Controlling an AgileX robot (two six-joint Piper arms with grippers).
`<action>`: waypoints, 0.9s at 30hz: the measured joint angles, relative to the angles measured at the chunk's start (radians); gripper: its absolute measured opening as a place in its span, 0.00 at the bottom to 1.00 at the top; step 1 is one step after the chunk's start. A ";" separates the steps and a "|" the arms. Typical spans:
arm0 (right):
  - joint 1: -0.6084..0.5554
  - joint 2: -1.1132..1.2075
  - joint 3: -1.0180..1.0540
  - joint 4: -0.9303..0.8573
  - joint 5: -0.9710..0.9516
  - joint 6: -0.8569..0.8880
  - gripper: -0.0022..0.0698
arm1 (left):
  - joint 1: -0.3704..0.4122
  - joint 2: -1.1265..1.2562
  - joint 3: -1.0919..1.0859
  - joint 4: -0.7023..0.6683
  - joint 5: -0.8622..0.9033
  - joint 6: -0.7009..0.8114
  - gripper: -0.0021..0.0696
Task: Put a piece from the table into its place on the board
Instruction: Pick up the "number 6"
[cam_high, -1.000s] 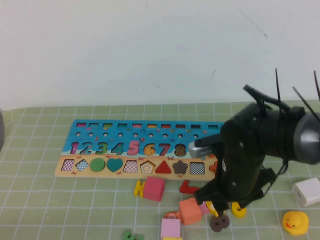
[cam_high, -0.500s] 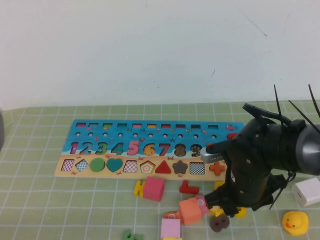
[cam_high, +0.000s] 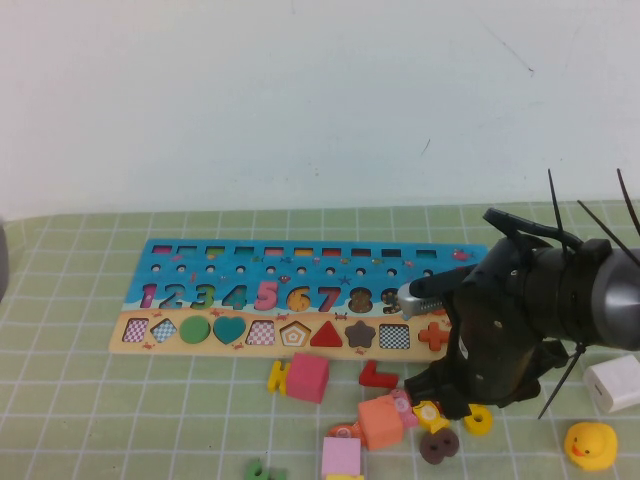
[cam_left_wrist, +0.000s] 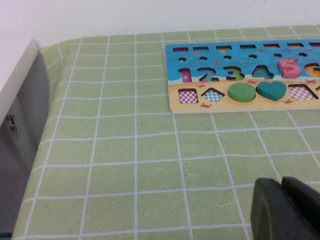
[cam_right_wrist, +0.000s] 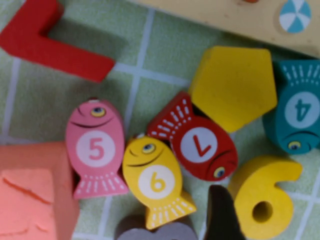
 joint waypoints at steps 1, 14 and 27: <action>0.000 0.000 0.000 -0.002 0.003 0.002 0.58 | 0.000 0.000 0.000 0.000 0.000 0.000 0.03; 0.000 0.005 0.006 -0.010 0.050 0.006 0.58 | 0.000 0.000 0.000 0.000 0.000 0.000 0.03; 0.000 0.052 0.006 0.000 0.024 0.006 0.56 | 0.000 0.000 0.000 0.000 0.000 0.000 0.03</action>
